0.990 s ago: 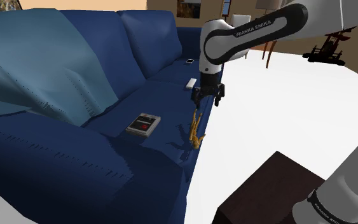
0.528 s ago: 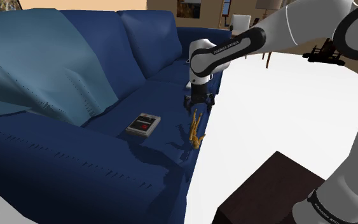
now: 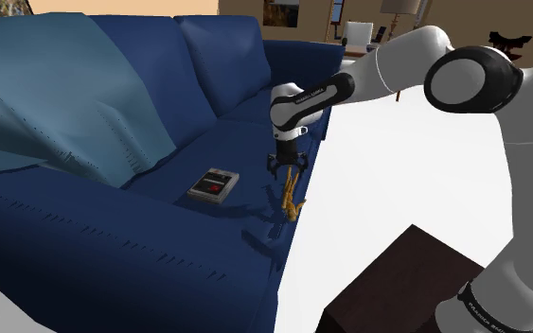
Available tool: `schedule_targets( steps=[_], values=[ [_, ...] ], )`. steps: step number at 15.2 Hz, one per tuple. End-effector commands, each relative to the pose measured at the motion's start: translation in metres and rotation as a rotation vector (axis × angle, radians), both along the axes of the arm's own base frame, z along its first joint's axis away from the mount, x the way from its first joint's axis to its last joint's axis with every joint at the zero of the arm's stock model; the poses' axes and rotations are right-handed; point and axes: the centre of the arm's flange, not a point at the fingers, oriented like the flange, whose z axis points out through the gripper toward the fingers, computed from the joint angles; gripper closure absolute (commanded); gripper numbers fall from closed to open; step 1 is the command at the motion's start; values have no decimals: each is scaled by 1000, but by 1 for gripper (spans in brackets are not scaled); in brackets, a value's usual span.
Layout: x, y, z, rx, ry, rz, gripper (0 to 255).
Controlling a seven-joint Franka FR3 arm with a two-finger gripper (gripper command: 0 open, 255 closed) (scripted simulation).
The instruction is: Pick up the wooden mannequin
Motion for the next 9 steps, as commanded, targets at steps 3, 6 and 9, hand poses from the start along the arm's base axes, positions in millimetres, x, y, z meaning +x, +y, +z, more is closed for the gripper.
schedule_targets(
  steps=[3, 6, 9],
  values=[
    [6, -1, -21, -2, 4, -14, 0],
    [6, -1, -37, -2, 4, -14, 0],
    [6, -1, -46, -2, 4, -14, 0]
  ],
)
